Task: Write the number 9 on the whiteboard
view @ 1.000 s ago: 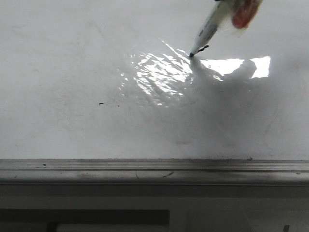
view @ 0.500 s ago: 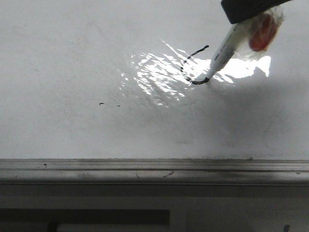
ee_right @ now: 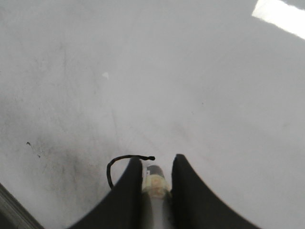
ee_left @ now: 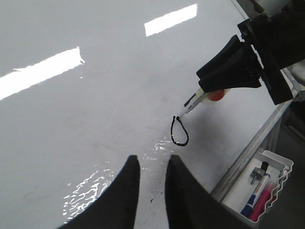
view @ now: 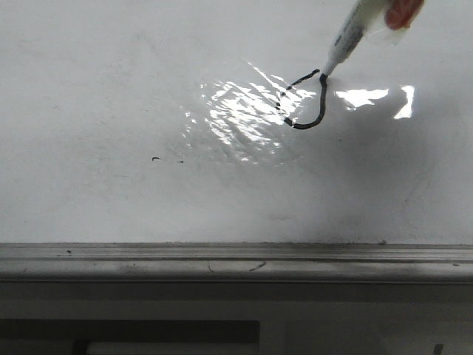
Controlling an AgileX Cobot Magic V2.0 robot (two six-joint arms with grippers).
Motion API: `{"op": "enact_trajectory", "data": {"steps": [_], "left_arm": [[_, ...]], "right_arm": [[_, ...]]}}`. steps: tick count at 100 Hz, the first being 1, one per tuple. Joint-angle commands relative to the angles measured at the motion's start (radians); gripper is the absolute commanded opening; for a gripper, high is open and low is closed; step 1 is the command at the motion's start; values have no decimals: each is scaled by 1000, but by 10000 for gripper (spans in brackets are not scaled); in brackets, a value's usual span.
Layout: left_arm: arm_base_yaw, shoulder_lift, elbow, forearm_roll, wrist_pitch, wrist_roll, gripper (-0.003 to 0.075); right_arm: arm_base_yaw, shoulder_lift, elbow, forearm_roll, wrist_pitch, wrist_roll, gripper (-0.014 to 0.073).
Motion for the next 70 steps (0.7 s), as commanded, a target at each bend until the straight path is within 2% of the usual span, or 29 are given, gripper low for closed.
{"op": "enact_trajectory", "data": {"steps": [1,14,34,52,70], "left_arm": [[1,4,-29,-27,-48,-14,116],[1,4,-29,-27,-48,-14,116],[1,4,-29,-27,-44,-14,116],[1,4,-29,-27,-17,-14,116],[1,4,-29,-27,0,-14,116]], "right_arm": [[-26,8,-41,-95,-7,-23,-69],[-31,20,-50,-82,-3,-23,-69],[-24,22,-17,54,39,-23,-69],[57,22,94,176,51,-20,-69],[115,22,145,186,45,11,-69]]}}
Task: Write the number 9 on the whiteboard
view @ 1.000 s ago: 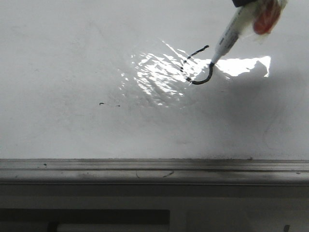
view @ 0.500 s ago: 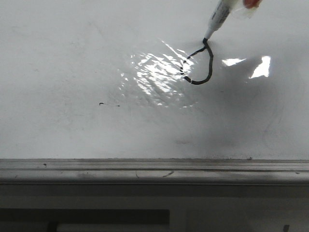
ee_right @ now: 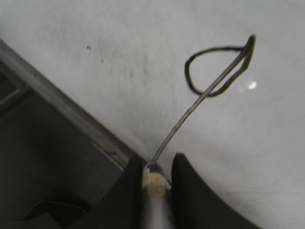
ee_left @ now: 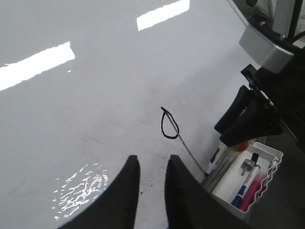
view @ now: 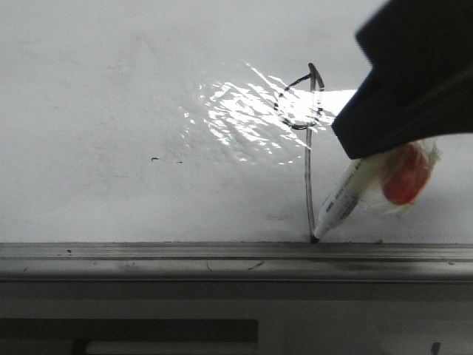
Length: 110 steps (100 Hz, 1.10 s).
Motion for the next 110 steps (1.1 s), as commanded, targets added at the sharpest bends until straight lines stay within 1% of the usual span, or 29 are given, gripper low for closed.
{"op": "enact_trajectory", "data": {"steps": [1,18,27,32,39,44,49,54,57,64,67,73,79,86,93,110], "left_arm": [[1,5,-29,-27,-44,-14,116],[1,5,-29,-27,-44,-14,116],[1,5,-29,-27,-44,-14,120],[1,5,-29,-27,-37,-14,141],[1,9,-29,-27,-11,-14,228],[1,27,-29,-27,20,-14,328],[1,56,-29,-27,52,-12,404],[1,95,-29,-36,87,-9,447],[0,128,-29,-51,107,7,454],[0,192,-31,-125,157,103,443],[0,218,-31,-172,176,165,436],[0,267,-31,-278,222,331,419],[0,319,-31,-381,267,503,410],[0,370,-31,-453,305,642,406],[0,424,-33,-481,324,703,406],[-17,526,-37,-518,335,768,406]], "right_arm": [[2,4,1,-50,54,2,-69],[8,-32,-21,-69,-21,2,-69],[46,-76,-79,-69,-28,-15,-69],[71,-102,-114,-69,-17,-43,-69],[108,-122,-160,-69,5,-81,-69],[133,-124,-185,-69,26,-104,-69],[160,-124,-198,-69,44,-137,-69],[183,-119,-202,-61,51,-175,-69],[195,-113,-202,-53,51,-209,-69],[224,-97,-202,-13,51,-305,-69],[235,-90,-202,8,51,-353,-69],[253,-79,-202,44,53,-446,-69],[260,-65,-202,56,51,-488,-69],[260,-56,-202,56,47,-492,-69],[260,-52,-202,56,29,-493,-69],[260,-52,-202,55,-71,-493,-69]]}}
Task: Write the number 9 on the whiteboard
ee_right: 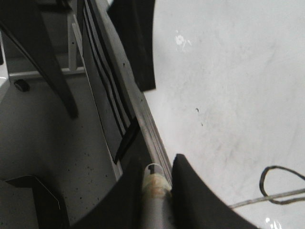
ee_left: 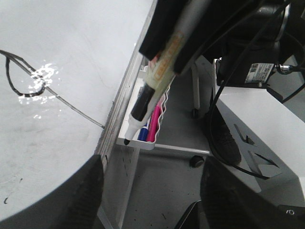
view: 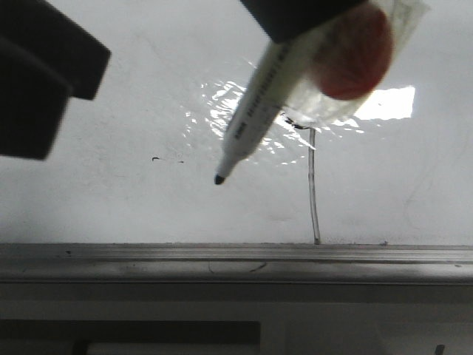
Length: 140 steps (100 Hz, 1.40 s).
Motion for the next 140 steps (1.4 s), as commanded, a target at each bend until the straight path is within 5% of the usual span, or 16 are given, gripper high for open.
{"op": "enact_trajectory", "data": {"steps": [1,24,46,64,73,87,105,114,131,140], "left_arm": [[-19,38,-37,-96,13,58,406],[-90,93,-61,-170,-46,89,402],[-103,139,-61,-267,-28,89,276],[-103,156,-61,-289,-5,89,267],[-103,156,-61,-281,-5,89,200],[-103,158,-61,-214,-2,89,-20],[-103,158,-61,-162,-2,89,-20],[-103,158,-61,-141,-2,89,-20],[-103,158,-52,-129,-16,89,-20],[-103,158,-52,-132,-22,85,-20]], "right_arm": [[1,-6,-35,-33,-114,-11,-69],[1,-6,-35,-33,-149,-11,-69],[1,0,-35,-32,-149,-11,-69],[1,30,-35,-23,-153,-11,-69],[1,36,-35,-23,-162,-11,-69],[1,40,-35,-23,-168,-11,-69],[1,40,-35,-23,-186,-5,-61],[1,40,-35,-23,-201,1,24],[1,26,-59,-50,-178,2,468],[1,-9,-106,-70,-100,8,593]]}}
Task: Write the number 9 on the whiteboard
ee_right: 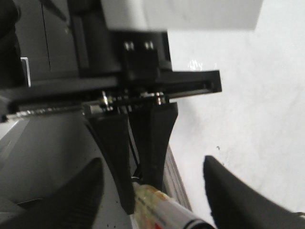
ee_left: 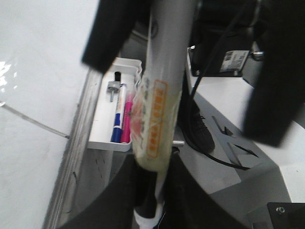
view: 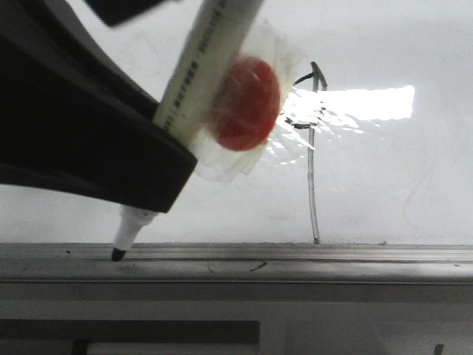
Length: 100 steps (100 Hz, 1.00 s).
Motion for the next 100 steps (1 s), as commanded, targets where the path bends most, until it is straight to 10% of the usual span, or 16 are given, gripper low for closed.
{"op": "enact_trajectory", "data": {"steps": [1,43,100], "left_arm": [[-1,-13,-23,-60,-8,-24,-20],[-1,-13,-19,-232,-371,-250,-20],[-211,133,-35,-493,-952,-336,-20]], "right_arm": [[1,-52,-76,-63,5,-3,593],[1,-305,-124,-275,273,157,59],[1,-559,-27,-413,417,259,-42]]}}
